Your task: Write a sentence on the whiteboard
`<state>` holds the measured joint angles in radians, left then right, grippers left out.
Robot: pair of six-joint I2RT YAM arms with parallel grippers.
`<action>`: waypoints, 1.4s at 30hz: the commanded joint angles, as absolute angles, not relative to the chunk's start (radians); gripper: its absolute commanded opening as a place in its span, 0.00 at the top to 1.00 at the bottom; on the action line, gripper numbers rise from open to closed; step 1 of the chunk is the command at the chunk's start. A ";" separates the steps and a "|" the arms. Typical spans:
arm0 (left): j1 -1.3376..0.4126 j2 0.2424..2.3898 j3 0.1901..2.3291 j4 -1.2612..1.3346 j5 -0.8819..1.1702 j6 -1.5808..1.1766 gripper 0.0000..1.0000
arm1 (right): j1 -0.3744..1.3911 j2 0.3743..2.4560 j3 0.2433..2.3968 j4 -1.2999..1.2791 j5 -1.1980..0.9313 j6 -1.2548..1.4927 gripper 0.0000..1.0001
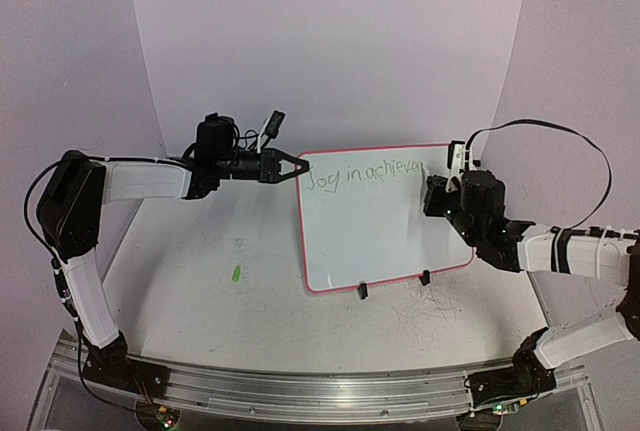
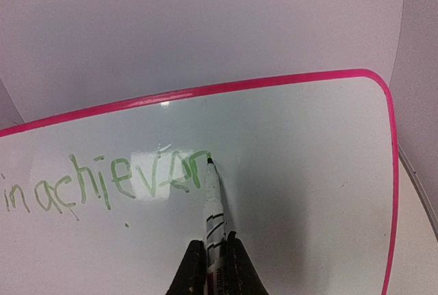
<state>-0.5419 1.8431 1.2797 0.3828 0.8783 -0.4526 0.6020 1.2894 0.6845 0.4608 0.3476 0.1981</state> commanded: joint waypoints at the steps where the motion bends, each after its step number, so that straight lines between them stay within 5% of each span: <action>1: -0.568 1.813 1.273 0.357 0.859 -0.398 1.00 | 0.590 1.316 0.738 0.478 0.368 0.179 1.00; 42: -0.569 1.811 1.273 0.351 0.859 -0.394 1.00 | 0.545 1.245 0.668 0.485 0.276 0.192 1.00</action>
